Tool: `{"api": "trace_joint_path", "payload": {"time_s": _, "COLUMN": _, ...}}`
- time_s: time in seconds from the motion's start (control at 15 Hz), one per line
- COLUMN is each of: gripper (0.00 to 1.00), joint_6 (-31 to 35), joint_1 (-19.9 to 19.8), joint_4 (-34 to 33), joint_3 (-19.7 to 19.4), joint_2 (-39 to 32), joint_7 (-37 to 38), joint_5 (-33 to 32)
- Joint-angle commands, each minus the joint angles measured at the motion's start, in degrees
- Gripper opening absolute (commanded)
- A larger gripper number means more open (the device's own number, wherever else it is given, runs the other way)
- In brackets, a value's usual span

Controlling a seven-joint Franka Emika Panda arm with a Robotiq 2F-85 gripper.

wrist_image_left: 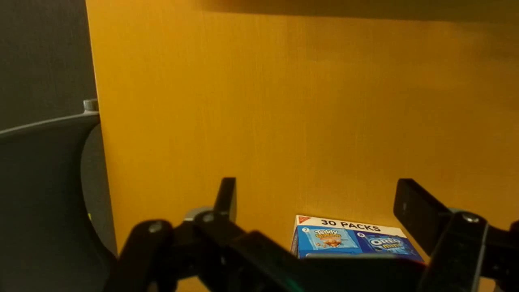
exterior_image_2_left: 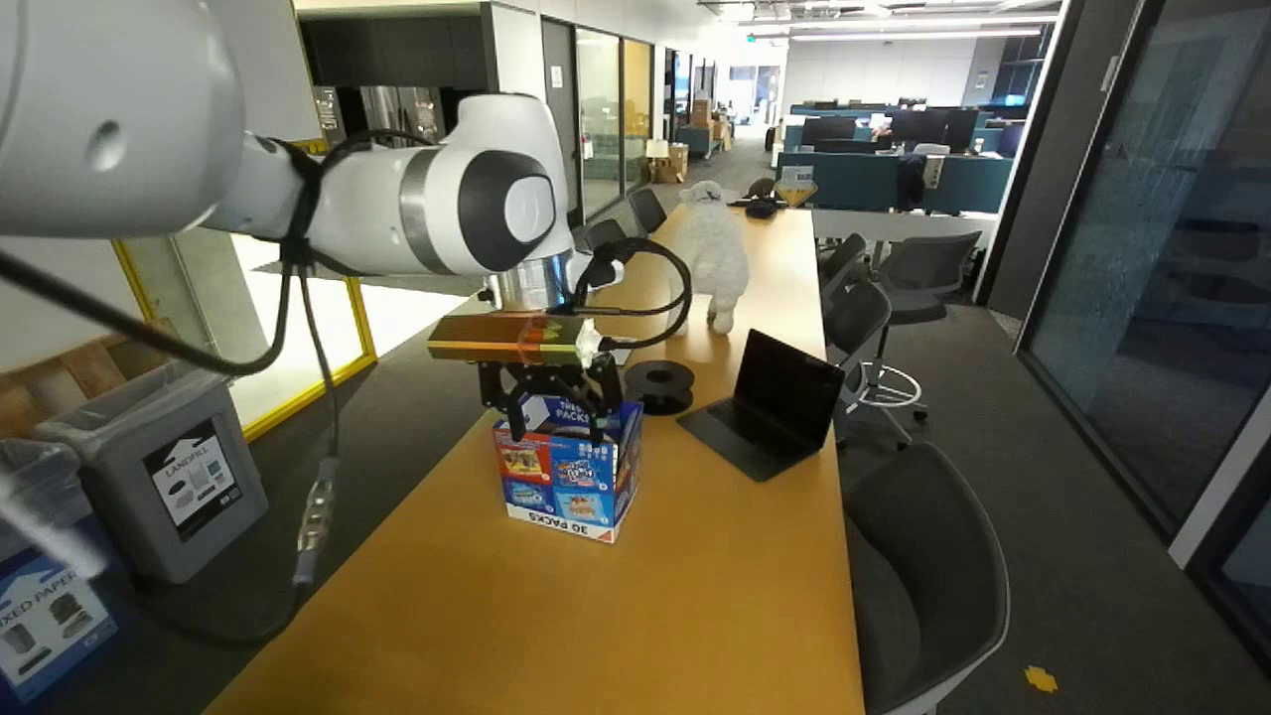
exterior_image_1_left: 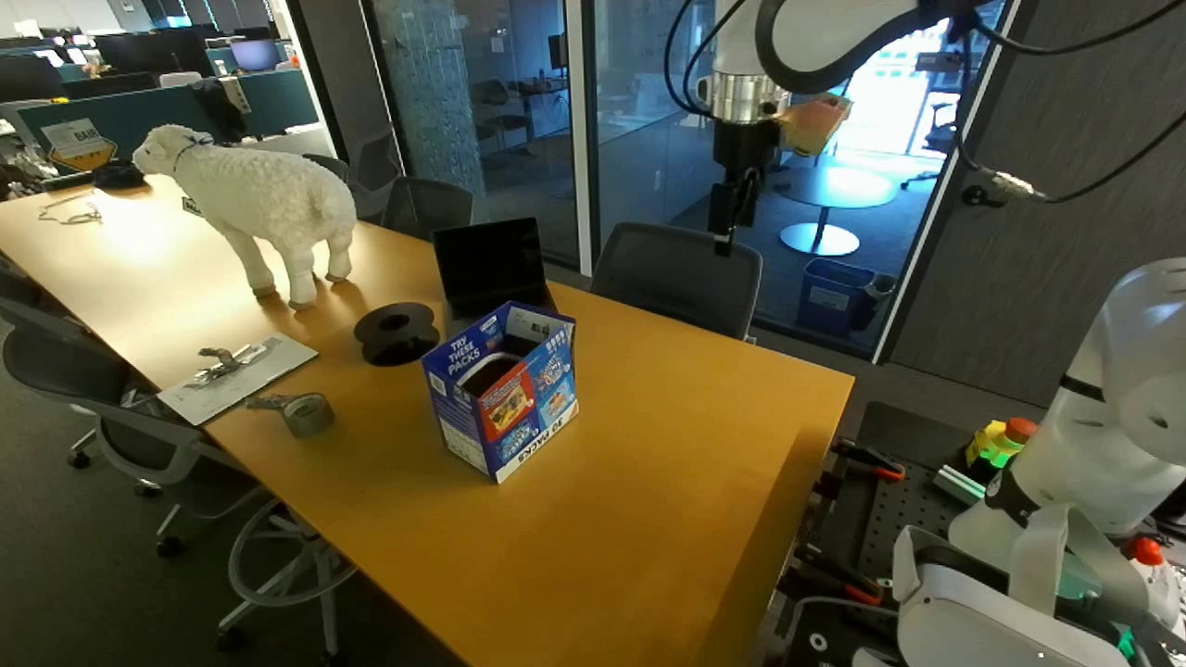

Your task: Pick up the ropes from the table and put them in the box

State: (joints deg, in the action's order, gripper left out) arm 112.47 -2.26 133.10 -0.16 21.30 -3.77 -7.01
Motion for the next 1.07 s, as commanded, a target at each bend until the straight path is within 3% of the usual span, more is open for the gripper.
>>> {"api": "trace_joint_path", "payload": {"time_s": 0.0, "gripper": 1.00, "joint_6": 0.1, "joint_1": -0.9, "joint_4": 4.1, "joint_3": -0.2, "joint_2": 6.2, "joint_7": 5.5, "joint_5": -0.4}}
{"api": "trace_joint_path", "payload": {"time_s": 0.4, "gripper": 1.00, "joint_6": 0.0, "joint_1": -1.4, "joint_4": 4.2, "joint_3": -0.4, "joint_2": 4.5, "joint_7": 8.5, "joint_5": -0.1}}
{"api": "trace_joint_path", "payload": {"time_s": 1.0, "gripper": 1.00, "joint_6": -0.7, "joint_1": -1.0, "joint_4": 4.0, "joint_3": -0.7, "joint_2": 4.4, "joint_7": 7.0, "joint_5": 0.0}}
